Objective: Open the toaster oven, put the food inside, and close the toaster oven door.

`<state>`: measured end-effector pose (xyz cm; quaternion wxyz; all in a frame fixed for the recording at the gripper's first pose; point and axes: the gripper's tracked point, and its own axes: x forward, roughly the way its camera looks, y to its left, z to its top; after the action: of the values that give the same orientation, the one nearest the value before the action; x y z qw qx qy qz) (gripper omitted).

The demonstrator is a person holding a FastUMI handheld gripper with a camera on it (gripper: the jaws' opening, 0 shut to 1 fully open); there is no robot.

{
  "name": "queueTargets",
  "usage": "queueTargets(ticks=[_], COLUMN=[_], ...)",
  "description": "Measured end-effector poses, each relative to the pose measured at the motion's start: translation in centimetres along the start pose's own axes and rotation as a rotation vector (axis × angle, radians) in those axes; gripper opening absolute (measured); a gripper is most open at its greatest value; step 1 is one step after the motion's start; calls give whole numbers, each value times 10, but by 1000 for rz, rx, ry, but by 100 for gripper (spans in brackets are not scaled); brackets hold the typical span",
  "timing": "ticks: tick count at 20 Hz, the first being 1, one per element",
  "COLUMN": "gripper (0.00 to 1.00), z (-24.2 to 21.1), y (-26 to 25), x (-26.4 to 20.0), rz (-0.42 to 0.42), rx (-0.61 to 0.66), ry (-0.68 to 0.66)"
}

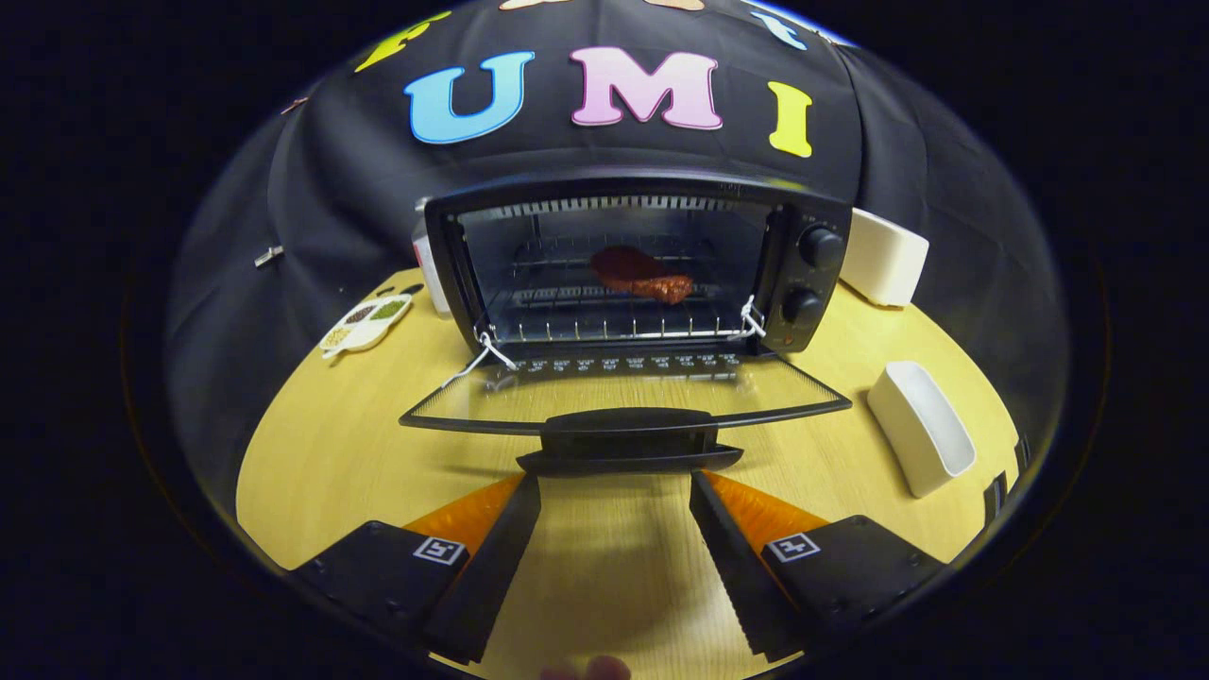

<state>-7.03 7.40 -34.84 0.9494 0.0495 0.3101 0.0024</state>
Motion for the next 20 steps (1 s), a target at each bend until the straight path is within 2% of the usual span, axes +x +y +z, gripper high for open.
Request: queueTargets(ticks=[8, 12, 20], gripper=[99, 98, 98], z=[61, 89, 133], y=[1, 3, -24], x=[-19, -7, -15], rz=[3, 14, -43], rx=[13, 38, 47], ry=[-154, -191, -267])
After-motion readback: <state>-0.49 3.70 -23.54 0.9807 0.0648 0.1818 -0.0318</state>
